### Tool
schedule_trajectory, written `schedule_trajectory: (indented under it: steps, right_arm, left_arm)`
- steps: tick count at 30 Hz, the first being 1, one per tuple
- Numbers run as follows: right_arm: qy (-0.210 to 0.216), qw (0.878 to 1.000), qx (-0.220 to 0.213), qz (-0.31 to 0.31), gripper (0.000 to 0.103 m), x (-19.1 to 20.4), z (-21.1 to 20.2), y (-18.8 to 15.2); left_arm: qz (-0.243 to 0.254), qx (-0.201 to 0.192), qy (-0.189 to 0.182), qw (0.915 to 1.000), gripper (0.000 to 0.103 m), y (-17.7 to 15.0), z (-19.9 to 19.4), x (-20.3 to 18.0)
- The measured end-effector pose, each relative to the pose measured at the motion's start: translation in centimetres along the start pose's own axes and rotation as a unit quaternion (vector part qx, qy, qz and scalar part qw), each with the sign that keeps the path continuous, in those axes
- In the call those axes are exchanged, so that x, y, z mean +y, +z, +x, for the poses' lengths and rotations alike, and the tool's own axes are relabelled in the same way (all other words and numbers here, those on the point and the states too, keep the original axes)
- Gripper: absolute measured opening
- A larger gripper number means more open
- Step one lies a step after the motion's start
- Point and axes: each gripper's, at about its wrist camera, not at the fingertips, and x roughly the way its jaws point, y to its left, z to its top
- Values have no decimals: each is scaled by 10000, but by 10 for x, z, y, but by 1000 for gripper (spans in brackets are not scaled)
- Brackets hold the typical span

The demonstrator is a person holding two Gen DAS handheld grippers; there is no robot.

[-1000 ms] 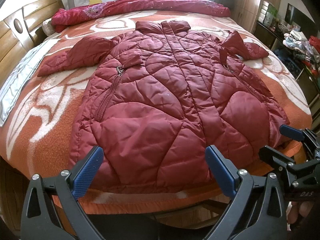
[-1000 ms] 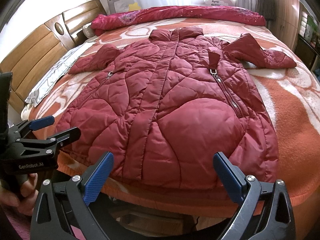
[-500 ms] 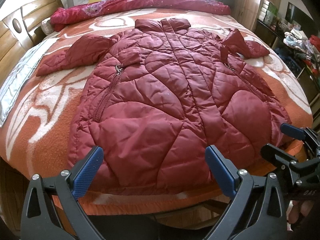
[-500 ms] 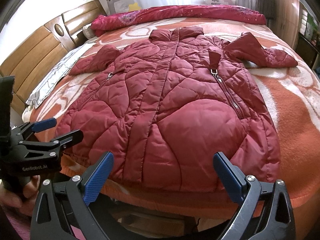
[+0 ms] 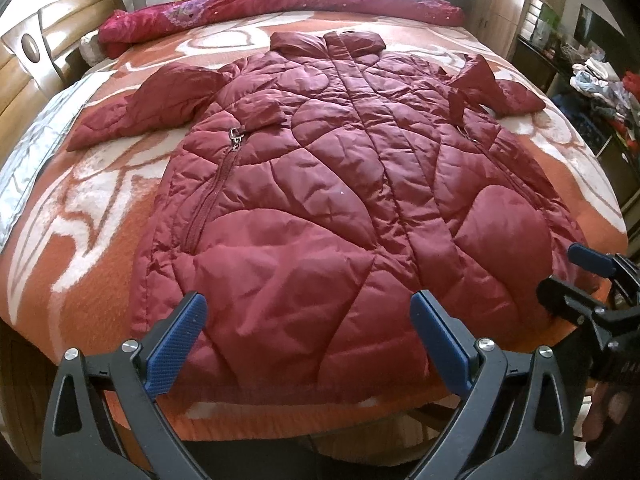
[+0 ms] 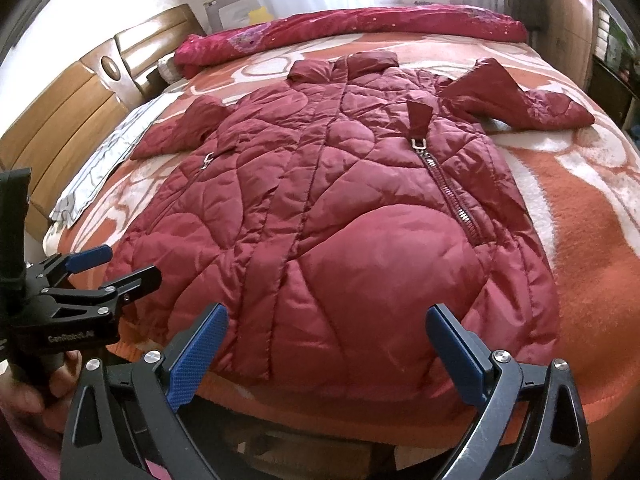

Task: Fold large clothes

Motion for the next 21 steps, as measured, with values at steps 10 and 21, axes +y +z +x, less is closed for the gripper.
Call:
schedule_trajectory:
  steps: [10, 21]
  right_arm:
    - [-185, 9963, -843, 34, 100, -32, -6, 25]
    - [442, 9907, -434, 1214, 100, -108, 4, 59]
  left_arm:
    - [-192, -168, -310, 9992, 102, 23, 14, 5]
    - [-129, -188, -101, 9997, 102, 55, 32, 7]
